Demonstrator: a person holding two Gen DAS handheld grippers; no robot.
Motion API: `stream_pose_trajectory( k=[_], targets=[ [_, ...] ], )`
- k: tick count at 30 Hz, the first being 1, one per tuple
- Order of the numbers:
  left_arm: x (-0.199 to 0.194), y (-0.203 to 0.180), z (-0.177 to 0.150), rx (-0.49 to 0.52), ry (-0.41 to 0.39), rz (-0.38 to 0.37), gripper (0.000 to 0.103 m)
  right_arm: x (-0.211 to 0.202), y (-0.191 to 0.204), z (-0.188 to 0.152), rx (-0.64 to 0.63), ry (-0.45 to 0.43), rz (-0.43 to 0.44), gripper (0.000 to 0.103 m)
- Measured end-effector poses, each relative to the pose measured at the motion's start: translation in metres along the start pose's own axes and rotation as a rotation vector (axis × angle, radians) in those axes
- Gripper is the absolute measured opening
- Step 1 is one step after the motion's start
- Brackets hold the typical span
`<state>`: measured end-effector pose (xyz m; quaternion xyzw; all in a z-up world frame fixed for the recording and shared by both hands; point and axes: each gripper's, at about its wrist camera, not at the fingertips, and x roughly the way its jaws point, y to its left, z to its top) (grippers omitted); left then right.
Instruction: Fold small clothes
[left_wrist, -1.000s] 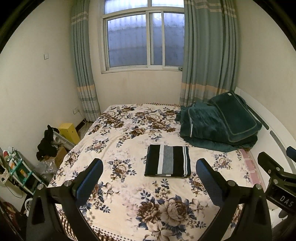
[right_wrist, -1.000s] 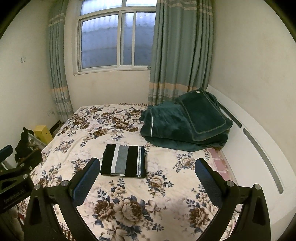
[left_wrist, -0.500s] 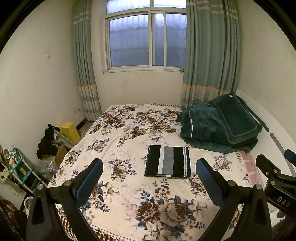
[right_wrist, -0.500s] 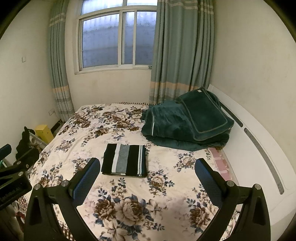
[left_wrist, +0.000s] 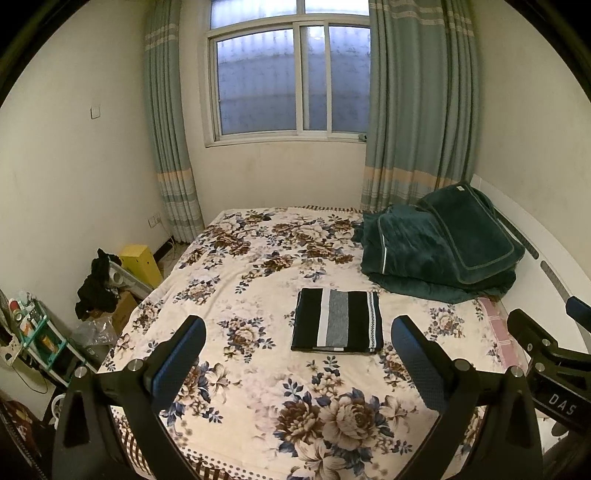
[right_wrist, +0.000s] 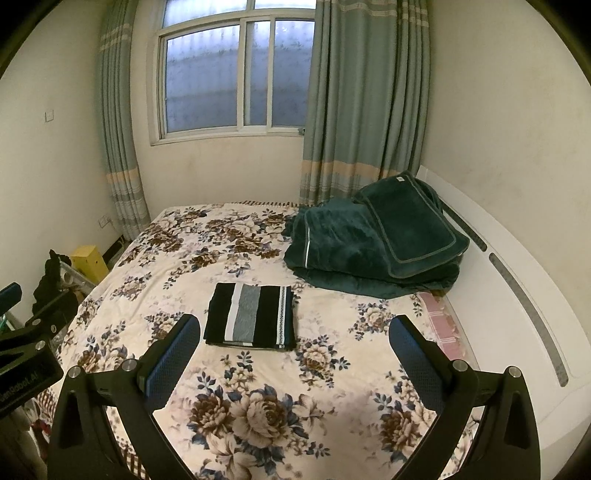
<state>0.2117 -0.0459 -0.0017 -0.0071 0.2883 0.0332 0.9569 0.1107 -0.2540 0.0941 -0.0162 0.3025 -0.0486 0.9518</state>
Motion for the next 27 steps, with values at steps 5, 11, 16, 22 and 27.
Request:
stream_pose_trajectory(
  k=[5,11,16,22,27],
  targets=[
    [-0.0004,0.0017,-0.0013,-0.001,-0.003,0.001,0.103,-0.0003,0.0022,-0.0032,-0.003,-0.002,-0.002,0.103],
    [-0.0009,0.0017,-0.0005,0.001,-0.003,0.001,0.102,0.0010,0.0026,-0.0041,-0.007,-0.005,-0.001,0.103],
    [-0.0003,0.0015,-0.0017,0.000,-0.004,-0.001,0.103,0.0013,0.0028,-0.0035,-0.006,-0.005,0.001,0.103],
    [-0.0001,0.0013,-0.0016,0.004,-0.004,-0.001,0.103,0.0017,0.0035,-0.0036,-0.007,-0.004,0.002,0.103],
    [-0.0023,0.0028,-0.0005,0.010,-0.016,0.000,0.103,0.0038,0.0033,-0.0024,-0.006,-0.008,0.005,0.103]
  ],
)
